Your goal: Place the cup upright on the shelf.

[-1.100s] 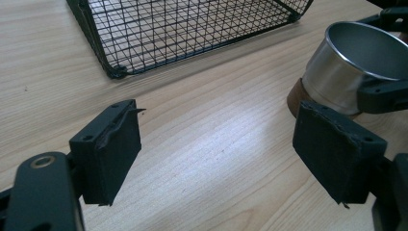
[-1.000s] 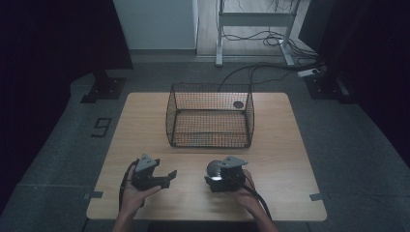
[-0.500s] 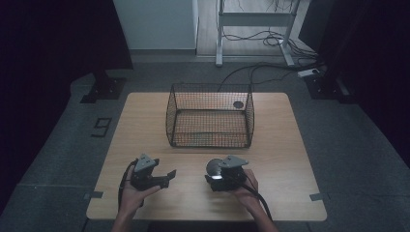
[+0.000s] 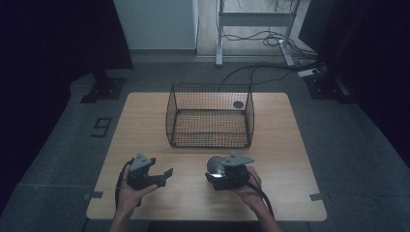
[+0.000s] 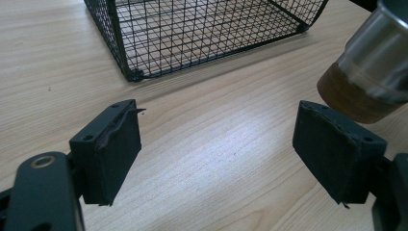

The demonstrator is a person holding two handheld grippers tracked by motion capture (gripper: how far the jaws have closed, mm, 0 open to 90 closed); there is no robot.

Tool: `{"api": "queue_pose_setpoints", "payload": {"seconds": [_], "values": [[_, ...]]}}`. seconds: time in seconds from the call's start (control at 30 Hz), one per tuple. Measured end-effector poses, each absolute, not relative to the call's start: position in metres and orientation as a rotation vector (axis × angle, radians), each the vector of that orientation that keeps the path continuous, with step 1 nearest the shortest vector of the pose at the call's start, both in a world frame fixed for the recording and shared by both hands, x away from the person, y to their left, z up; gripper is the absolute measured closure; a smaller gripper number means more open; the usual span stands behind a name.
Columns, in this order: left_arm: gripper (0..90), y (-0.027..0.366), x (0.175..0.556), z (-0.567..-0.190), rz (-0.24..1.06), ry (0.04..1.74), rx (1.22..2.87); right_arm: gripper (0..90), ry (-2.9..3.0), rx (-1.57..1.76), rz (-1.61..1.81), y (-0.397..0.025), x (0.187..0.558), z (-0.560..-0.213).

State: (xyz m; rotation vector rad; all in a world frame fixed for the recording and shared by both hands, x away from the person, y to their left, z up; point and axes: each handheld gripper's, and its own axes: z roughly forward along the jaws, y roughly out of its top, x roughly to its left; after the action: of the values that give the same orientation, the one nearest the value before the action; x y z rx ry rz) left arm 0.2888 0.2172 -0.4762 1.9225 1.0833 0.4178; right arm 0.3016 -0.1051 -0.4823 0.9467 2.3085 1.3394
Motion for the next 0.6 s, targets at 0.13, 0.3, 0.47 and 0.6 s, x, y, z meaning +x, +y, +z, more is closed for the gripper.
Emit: {"api": "queue_pose_setpoints", "payload": {"seconds": [0.13, 0.3, 0.47, 0.6], "values": [[17.3, 0.218, 0.288, -0.475, 0.419, 1.083, 1.913, 14.8, 2.297, 0.956, 1.358, -0.106, 0.304, -0.475], [17.4, 0.214, 0.287, -0.475, 0.409, 1.072, 1.923, 14.8, 2.272, 0.934, 1.371, -0.108, 0.305, -0.457], [17.4, 0.212, 0.287, -0.476, 0.409, 1.071, 1.929, 14.8, 2.246, 0.929, 1.394, -0.11, 0.308, -0.44], [17.4, 0.214, 0.287, -0.475, 0.411, 1.073, 1.924, 14.8, 2.234, 0.931, 1.415, -0.11, 0.314, -0.424]]}}
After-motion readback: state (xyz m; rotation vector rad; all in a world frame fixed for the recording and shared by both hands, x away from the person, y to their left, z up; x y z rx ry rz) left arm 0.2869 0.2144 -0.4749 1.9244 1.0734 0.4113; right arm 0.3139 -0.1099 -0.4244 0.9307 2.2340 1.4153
